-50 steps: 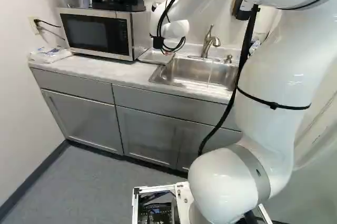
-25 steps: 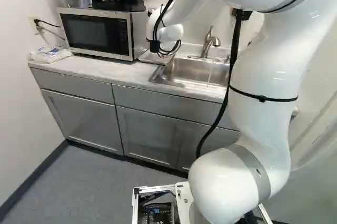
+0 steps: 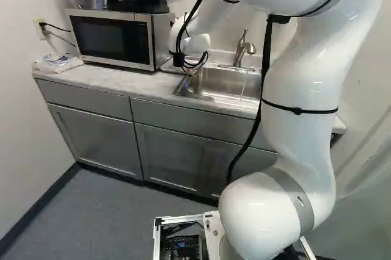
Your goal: Rinse the cup and place it in the tray
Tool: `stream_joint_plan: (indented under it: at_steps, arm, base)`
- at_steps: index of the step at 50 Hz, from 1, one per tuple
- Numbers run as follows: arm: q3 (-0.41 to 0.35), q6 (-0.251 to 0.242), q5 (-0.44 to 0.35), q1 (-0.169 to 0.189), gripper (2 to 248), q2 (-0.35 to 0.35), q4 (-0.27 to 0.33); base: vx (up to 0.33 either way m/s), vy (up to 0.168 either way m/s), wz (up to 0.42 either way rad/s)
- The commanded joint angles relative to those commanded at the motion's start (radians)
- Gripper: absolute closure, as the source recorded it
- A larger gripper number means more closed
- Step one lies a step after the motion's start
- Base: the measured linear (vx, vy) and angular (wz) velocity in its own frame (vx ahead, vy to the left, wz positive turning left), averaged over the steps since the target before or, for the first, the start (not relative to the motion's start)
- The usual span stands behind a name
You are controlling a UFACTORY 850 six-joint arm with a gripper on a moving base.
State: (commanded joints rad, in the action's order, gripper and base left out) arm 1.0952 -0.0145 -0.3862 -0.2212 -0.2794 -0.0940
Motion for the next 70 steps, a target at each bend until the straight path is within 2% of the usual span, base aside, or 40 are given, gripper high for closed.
stream_joint_plan:
  at_steps: [15, 16, 20, 21, 26, 27, 31, 32, 70]
  arm:
    - [-0.001, 0.000, 0.000, 0.000, 126, -0.005, 0.000]
    - [-0.001, 0.000, 0.000, 0.000, 109, -0.005, 0.000]
    - [-0.001, 0.000, 0.000, 0.000, 109, -0.005, 0.000]
    - [-0.001, 0.000, 0.000, 0.000, 76, -0.005, 0.000]
    - [-0.001, 0.000, 0.000, 0.000, 76, -0.005, 0.000]
    - [-0.001, 0.000, 0.000, 0.000, 41, -0.005, 0.000]
    - [-0.001, 0.000, 0.000, 0.000, 41, -0.005, 0.000]
    - [-0.001, 0.000, 0.000, 0.000, 6, -0.005, 0.000]
    - [0.013, 0.000, 0.000, 0.000, 3, 0.037, 0.000]
  base:
    - [0.000, 0.000, 0.000]
    - [0.000, 0.000, 0.000]
    - [0.000, 0.000, 0.000]
    - [0.000, 0.000, 0.000]
    - [0.000, 0.000, 0.000]
    - [0.000, 0.000, 0.000]
    - [0.000, 0.000, 0.000]
    - [0.000, 0.000, 0.000]
    - [0.000, 0.000, 0.000]
